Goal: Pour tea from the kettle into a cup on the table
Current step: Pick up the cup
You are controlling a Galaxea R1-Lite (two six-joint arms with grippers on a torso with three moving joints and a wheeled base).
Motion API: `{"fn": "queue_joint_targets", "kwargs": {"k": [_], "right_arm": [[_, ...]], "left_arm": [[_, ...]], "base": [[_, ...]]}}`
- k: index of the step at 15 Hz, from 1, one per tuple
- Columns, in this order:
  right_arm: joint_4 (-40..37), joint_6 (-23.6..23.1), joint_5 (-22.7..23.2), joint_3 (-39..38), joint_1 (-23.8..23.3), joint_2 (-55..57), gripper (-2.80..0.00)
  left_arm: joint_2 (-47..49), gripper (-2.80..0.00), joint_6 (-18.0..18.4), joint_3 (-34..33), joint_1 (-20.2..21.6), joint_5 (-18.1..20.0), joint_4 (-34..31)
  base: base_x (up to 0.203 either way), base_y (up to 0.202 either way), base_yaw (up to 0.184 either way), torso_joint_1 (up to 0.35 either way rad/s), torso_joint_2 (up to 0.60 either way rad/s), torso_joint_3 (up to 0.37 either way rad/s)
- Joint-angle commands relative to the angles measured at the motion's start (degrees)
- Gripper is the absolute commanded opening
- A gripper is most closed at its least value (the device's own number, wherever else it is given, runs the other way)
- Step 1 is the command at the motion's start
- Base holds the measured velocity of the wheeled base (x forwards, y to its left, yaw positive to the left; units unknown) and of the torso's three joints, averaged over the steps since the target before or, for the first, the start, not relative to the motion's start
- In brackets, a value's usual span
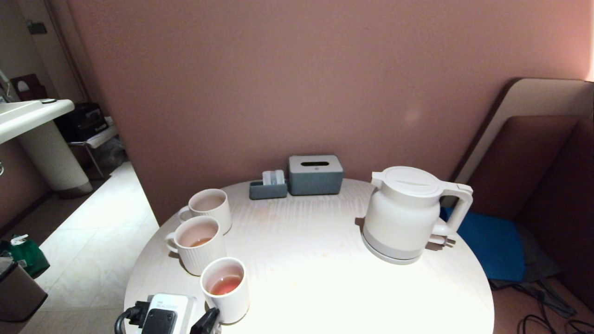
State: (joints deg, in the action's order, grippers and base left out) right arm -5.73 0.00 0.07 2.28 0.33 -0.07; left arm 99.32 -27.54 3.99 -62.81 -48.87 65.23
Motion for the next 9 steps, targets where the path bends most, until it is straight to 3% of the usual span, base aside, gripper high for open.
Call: {"fn": "queue_joint_targets", "kwargs": {"k": [1, 6, 7, 8, 9], "right_arm": [[-0.03, 0.0, 0.01, 0.01, 0.02, 0.07, -2.8], [0.0, 0.0, 0.01, 0.01, 0.02, 0.07, -2.8], [-0.07, 0.0, 0.01, 0.01, 0.02, 0.07, -2.8], [-0.07, 0.0, 0.01, 0.01, 0.02, 0.07, -2.8], [0.02, 0.0, 0.01, 0.01, 0.02, 0.07, -2.8]], "left_arm": [[2.19, -2.8, -0.15, -0.21, -0.57, -0.35, 0.42], [2.12, -2.8, -0.15, -0.03, -3.98, -0.93, 0.42], [2.11, -1.49, -0.15, -0.03, -3.99, -0.96, 0.42], [2.11, 0.0, -0.15, -0.12, -3.99, -0.96, 0.42], [2.11, 0.0, -0.15, -0.12, -3.99, -0.96, 0.42]], "base": [[0.0, 0.0, 0.0, 0.0, 0.0, 0.0], [0.0, 0.0, 0.0, 0.0, 0.0, 0.0], [0.0, 0.0, 0.0, 0.0, 0.0, 0.0], [0.0, 0.0, 0.0, 0.0, 0.0, 0.0], [0.0, 0.0, 0.0, 0.0, 0.0, 0.0]]}}
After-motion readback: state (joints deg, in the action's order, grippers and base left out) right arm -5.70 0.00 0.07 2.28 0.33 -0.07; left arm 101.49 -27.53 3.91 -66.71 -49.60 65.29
